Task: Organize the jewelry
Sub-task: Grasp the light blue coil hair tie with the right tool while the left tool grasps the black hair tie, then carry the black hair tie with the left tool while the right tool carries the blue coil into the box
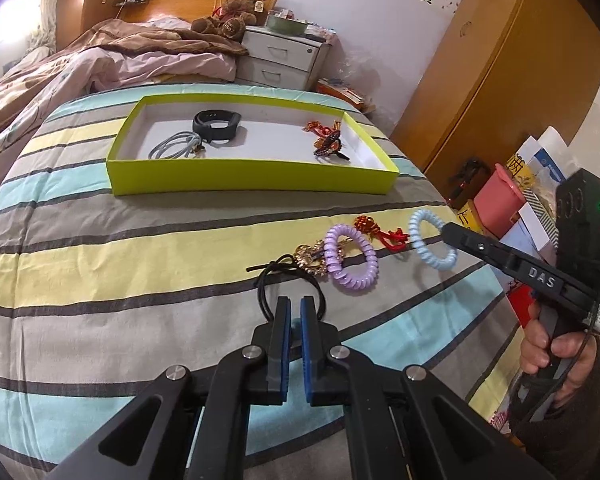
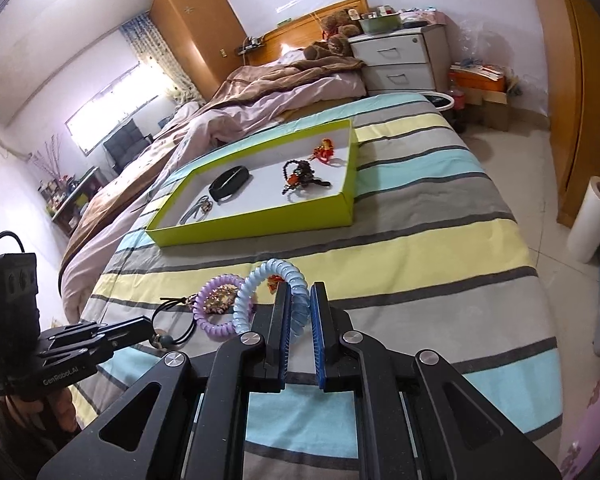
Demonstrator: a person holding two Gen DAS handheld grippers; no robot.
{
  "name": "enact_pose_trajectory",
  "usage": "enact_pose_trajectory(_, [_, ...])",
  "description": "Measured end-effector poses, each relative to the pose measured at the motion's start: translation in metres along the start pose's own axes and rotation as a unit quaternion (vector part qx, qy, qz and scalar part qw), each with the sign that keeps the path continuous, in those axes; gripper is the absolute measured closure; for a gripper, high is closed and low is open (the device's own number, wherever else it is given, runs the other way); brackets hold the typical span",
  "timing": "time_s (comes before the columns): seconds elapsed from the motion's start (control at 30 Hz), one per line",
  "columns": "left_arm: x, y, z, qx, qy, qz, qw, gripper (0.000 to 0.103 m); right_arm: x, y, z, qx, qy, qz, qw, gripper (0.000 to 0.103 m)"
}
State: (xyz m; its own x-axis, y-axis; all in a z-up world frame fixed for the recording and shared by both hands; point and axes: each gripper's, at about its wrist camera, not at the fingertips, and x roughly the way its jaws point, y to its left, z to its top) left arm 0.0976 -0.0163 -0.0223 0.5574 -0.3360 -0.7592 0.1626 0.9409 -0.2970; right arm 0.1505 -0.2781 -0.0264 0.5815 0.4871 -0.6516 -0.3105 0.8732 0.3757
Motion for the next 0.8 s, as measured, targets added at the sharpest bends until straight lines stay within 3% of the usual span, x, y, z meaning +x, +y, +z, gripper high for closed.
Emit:
enact_pose_trajectory(0.07, [0.003, 0.004, -0.001, -0.009, 0.008, 0.019, 0.9998, 0.099, -0.003, 0.001, 0.000, -0.005, -0.003, -0.005, 1.000, 0.093])
enact_pose_trajectory(0.27, [0.003, 0.010, -0.001, -0.019, 0.006, 0.026, 0.9994, 0.095, -0.004, 0.005, 0.001, -0.012, -0.006, -0.009, 1.000, 0.093])
enact_pose_trajectory(0.33, [0.004, 0.009, -0.002, -0.012, 0.009, 0.045, 0.9989, 0.080, -0.003, 0.005, -0.001, -0.013, -0.006, -0.008, 1.000, 0.093])
enact_pose_trajectory(0.4, [0.004, 0.012, -0.003, -0.020, 0.011, 0.036, 0.9991, 0.066, -0.003, 0.005, -0.001, -0.014, -0.005, -0.008, 1.000, 0.093])
enact_pose_trajectory(0.43, [0.004, 0.013, -0.004, -0.026, 0.011, 0.029, 0.9992, 0.064, -0.003, 0.005, -0.001, -0.014, -0.005, -0.009, 1.000, 0.093])
enact_pose_trajectory(0.53, [-0.001, 0.012, -0.007, -0.023, 0.002, 0.028, 0.9993, 0.064, -0.003, 0.004, -0.002, -0.014, -0.006, -0.007, 1.000, 0.093])
enact_pose_trajectory(0.63, [0.005, 0.009, -0.009, -0.018, 0.022, 0.012, 0.9995, 0.061, -0.002, 0.004, -0.002, -0.015, -0.005, -0.006, 1.000, 0.093])
enact_pose_trajectory(0.8, [0.013, -0.005, -0.008, 0.007, 0.019, 0.052, 0.9984, 0.061, 0.000, 0.003, -0.003, -0.012, -0.004, -0.004, 1.000, 0.093])
